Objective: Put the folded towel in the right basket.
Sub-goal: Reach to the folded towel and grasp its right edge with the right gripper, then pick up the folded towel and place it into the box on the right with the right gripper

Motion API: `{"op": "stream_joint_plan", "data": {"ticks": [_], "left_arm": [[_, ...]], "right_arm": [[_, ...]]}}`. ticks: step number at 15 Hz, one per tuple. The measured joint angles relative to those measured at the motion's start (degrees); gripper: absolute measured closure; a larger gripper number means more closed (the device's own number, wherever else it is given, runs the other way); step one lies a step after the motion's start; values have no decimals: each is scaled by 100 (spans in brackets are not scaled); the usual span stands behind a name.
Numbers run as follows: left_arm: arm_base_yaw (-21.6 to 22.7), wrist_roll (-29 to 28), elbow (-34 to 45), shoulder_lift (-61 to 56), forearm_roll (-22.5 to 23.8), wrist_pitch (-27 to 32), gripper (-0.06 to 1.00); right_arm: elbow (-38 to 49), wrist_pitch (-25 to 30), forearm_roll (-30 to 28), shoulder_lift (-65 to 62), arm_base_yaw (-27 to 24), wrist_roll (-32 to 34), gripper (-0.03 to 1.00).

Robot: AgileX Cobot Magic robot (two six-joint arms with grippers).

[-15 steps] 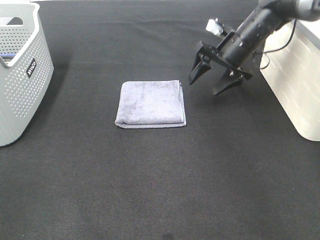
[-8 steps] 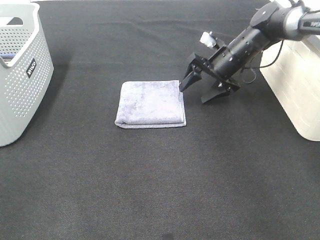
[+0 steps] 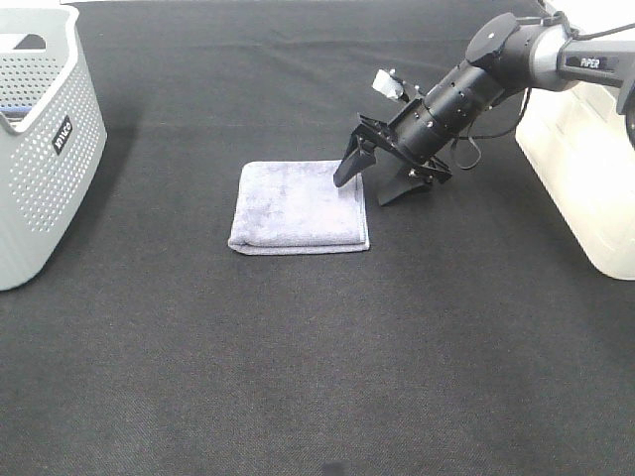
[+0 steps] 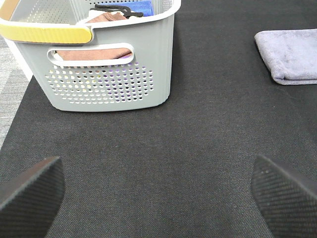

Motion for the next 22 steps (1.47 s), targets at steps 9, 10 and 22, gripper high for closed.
{"op": "stream_joint_plan", "data": {"ticks": [9,10,22], "left_arm": [[0,0,0,0,0,0,-3],[0,0,0,0,0,0,-3],[0,0,0,0,0,0,-3]], "right_arm": [[-34,-120,401,229,201,-476,90],[-92,-115,384,223,201,-487,90],[-1868,888,-2189,-1988,189,-178,90]]}}
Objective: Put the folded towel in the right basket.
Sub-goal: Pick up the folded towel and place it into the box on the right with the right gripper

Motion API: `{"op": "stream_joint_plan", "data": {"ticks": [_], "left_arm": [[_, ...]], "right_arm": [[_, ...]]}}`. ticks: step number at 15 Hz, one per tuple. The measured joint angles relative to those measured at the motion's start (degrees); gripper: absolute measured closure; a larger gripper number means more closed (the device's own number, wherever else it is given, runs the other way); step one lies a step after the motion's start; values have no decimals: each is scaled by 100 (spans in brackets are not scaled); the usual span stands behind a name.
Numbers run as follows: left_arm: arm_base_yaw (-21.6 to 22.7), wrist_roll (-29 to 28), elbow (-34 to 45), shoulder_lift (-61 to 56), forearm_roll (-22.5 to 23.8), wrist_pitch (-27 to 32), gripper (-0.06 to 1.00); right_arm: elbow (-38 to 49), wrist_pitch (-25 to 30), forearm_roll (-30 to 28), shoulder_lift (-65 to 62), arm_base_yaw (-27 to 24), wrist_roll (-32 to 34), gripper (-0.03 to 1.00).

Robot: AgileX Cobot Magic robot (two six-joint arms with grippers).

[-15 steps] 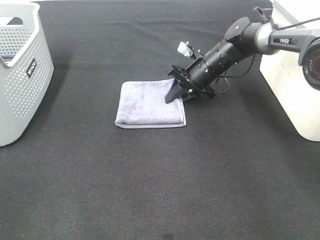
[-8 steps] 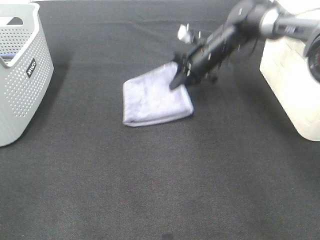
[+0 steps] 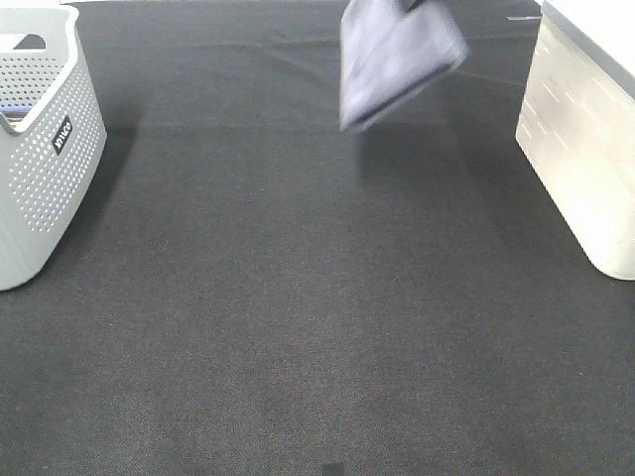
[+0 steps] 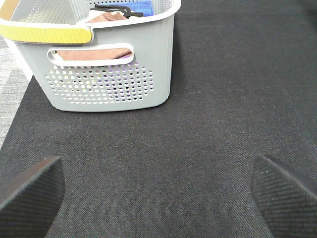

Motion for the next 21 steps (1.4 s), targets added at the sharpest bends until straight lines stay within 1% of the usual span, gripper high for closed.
{"op": "stream_joint_plan", "data": {"ticks": [2,4,5,6,8,9,11,12,13,16,19,20,21], "left_arm": [[0,0,0,0,0,0,-3],[0,0,0,0,0,0,-3],[0,0,0,0,0,0,-3],[0,0,0,0,0,0,-3],[0,0,0,0,0,0,-3],[0,0,0,0,0,0,-3],[0,0,0,0,0,0,-3],[0,0,0,0,0,0,-3],[0,0,0,0,0,0,-3],[0,0,0,0,0,0,-3],[0,0,0,0,0,0,-3],[0,0,0,0,0,0,-3],[0,0,0,0,0,0,-3]], "right_arm": [[0,23,-516,-493,-138,189,90],[0,29,-825,-934,-476,361,90],[0,29,-854,-1129,-722,372,90],[0,29,-894,-1369,-1100,378,90],[11,29,-894,-1501,-1627,464,90],[11,29,-894,-1501,-1627,464,90],[321,29,-894,-1536,-2086,476,90],[659,34,-894,-1536,-2343,476,90],[882,40,-888,-1536,-2492,470,90],[1427,40,-888,-1473,-2802,453,90],[1599,29,-848,-1071,-2842,464,90],[1627,29,-842,-922,-2842,476,89],[1639,29,-837,-819,-2842,481,84]]}}
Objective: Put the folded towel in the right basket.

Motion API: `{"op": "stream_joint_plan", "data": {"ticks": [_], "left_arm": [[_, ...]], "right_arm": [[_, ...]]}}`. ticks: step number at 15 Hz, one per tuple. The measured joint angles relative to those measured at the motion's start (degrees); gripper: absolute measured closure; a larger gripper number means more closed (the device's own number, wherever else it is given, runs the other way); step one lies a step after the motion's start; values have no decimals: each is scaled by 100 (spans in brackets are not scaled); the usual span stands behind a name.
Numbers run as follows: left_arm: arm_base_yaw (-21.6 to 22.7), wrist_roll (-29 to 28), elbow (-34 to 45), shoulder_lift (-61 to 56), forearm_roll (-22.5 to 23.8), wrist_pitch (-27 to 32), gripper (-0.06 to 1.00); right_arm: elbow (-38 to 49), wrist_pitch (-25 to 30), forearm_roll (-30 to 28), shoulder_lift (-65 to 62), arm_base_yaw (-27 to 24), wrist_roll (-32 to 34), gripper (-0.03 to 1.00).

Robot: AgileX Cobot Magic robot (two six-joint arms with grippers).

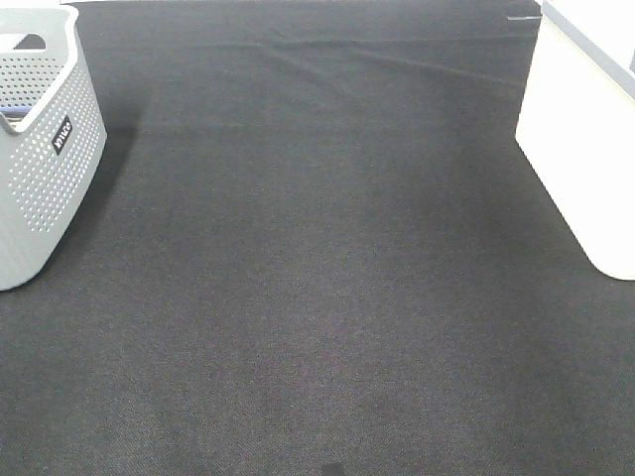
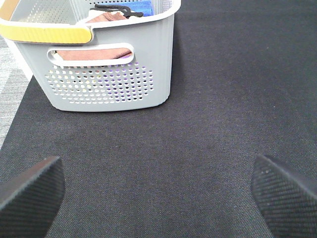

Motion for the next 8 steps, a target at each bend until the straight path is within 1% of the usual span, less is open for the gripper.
{"op": "stream_joint_plan", "data": {"ticks": [1,2,3,4,5,6,8], "left_arm": [[0,0,0,0,0,0,-3],[0,0,0,0,0,0,-3],[0,0,0,0,0,0,-3],[0,0,0,0,0,0,-3],[0,0,0,0,0,0,-3],[0,0,0,0,0,0,-3],[0,0,0,0,0,0,-3]], "right_arm": [[0,0,0,0,0,0,84],[11,0,6,52,0,63,74],[29,-6,6,97,0,160,57],[29,-6,6,103,0,178,38],[29,-6,6,103,6,178,32],[29,-6,17,97,29,178,30],[29,-6,57,23,166,189,28]]}}
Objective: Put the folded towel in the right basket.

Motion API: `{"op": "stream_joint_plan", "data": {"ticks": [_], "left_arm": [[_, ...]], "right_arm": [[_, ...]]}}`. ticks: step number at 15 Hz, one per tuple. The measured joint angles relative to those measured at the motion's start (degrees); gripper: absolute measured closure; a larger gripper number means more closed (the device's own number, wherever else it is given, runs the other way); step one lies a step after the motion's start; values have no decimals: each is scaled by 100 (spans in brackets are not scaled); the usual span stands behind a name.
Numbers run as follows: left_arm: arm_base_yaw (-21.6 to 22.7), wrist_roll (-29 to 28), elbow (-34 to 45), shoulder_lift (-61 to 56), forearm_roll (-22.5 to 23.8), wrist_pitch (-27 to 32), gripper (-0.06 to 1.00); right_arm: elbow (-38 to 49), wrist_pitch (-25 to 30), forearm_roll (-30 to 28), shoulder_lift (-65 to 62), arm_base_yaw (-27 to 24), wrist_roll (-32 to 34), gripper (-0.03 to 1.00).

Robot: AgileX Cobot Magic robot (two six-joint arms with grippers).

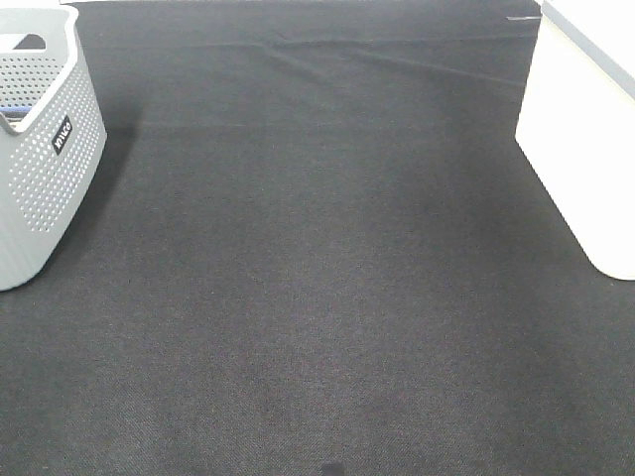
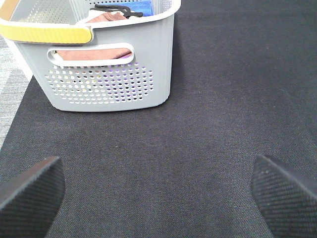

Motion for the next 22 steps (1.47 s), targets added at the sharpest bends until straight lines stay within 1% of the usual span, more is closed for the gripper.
{"op": "stream_joint_plan", "data": {"ticks": [3,5,6,8,9,12,13,14,17,20,21,22], "left_arm": [[0,0,0,0,0,0,-3],[0,0,0,0,0,0,-3],[0,0,0,0,0,0,-3],[0,0,0,0,0,0,-3],[0,0,0,0,0,0,-3],[0,0,0,0,0,0,-3],[0,0,0,0,0,0,-3],[0,0,0,0,0,0,-3],[0,0,0,0,0,0,-3],[0,0,0,0,0,0,-3],[0,0,0,0,0,0,-3],[0,0,0,0,0,0,-3]], "right_arm": [[0,0,17,-395,550,166,28],[172,-11,23,-722,922,246,28],[430,-11,11,-940,1066,246,28],[1427,-11,-86,-1759,1192,246,28],[1427,-11,-86,-1759,1192,246,28],[3008,-11,-390,-2945,1192,258,28],[3592,-11,-418,-3409,1192,264,28],[4412,-11,-424,-4034,1192,264,28],[6005,-29,-441,-5392,1192,269,28],[7403,-206,-470,-6675,1192,286,28],[8056,-281,-476,-7328,1192,286,28],[8422,-384,-493,-7804,1192,286,28]]}}
